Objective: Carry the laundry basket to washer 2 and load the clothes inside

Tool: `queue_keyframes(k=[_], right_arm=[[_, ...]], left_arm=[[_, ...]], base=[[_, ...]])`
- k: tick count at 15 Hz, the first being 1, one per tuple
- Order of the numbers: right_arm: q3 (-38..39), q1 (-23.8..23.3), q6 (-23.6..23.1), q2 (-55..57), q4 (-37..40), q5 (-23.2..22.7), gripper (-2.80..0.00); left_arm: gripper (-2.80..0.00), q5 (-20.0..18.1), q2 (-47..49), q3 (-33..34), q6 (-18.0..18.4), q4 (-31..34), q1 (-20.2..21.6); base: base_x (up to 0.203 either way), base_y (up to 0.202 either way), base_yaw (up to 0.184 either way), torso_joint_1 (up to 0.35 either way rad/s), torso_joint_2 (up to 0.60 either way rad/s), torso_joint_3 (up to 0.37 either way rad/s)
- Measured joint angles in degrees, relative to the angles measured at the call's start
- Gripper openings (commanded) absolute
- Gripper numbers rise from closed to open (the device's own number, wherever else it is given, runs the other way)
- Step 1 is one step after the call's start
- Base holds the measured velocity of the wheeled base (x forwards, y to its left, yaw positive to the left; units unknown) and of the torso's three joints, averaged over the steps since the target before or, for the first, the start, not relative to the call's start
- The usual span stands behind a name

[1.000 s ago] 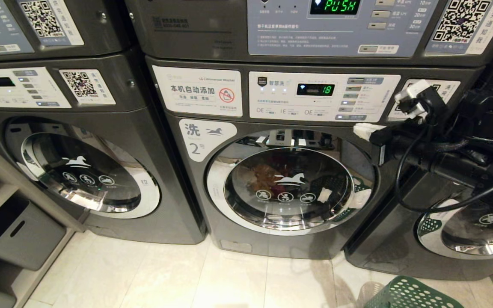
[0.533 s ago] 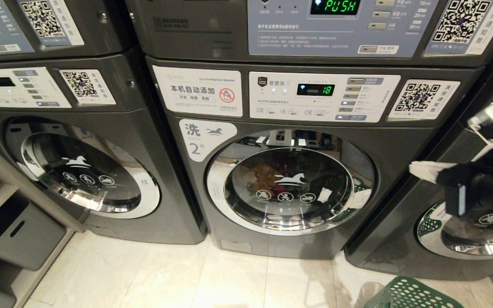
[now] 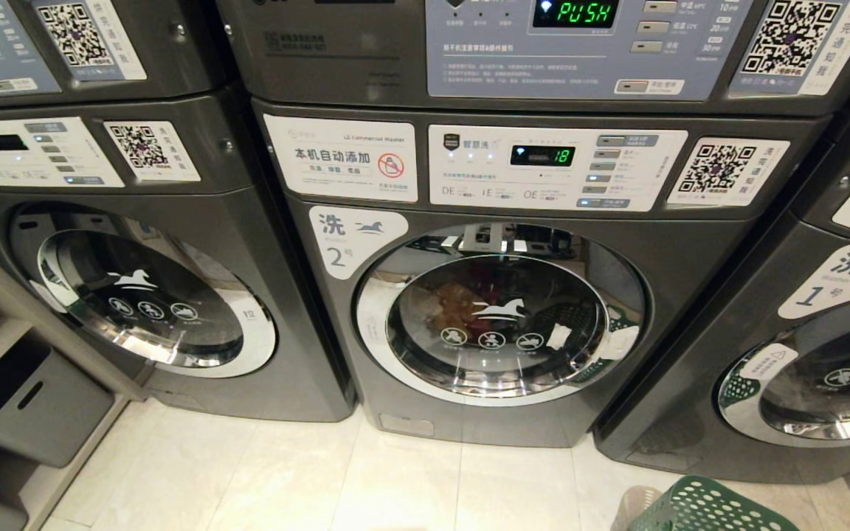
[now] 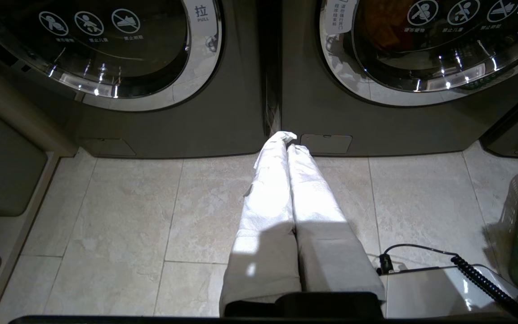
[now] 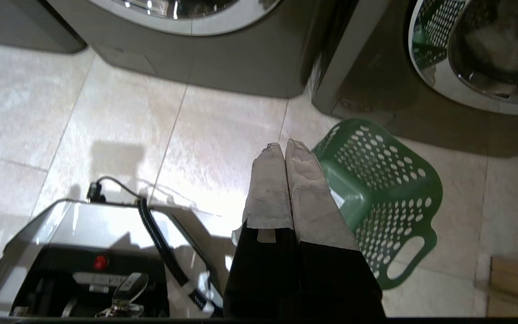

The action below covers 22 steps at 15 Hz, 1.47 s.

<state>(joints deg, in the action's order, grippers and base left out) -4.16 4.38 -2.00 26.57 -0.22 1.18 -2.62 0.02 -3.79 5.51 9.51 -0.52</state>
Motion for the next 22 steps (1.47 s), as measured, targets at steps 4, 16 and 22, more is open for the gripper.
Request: queue_keyframes(k=[4, 16, 22], right_arm=[[3.5, -3.3, -1.8, -17.0, 0.4, -2.1, -2.80], [4.2, -4.6, -5.1, -26.6, -1.1, -1.8, -2.80], [4.1, -4.6, -4.9, -26.7, -0.3, -1.7, -2.80]], left_arm=[[-2.80, 0.0, 0.0, 0.0, 0.0, 0.0, 0.0], [-2.80, 0.0, 0.0, 0.0, 0.0, 0.0, 0.0], [-2.80, 0.0, 0.0, 0.1, 0.0, 0.0, 0.0]], base=[[0.000, 0.000, 0.000, 0.000, 0.00, 0.000], [0.000, 0.000, 0.000, 0.000, 0.00, 0.000], [0.000, 0.000, 0.000, 0.000, 0.00, 0.000]])
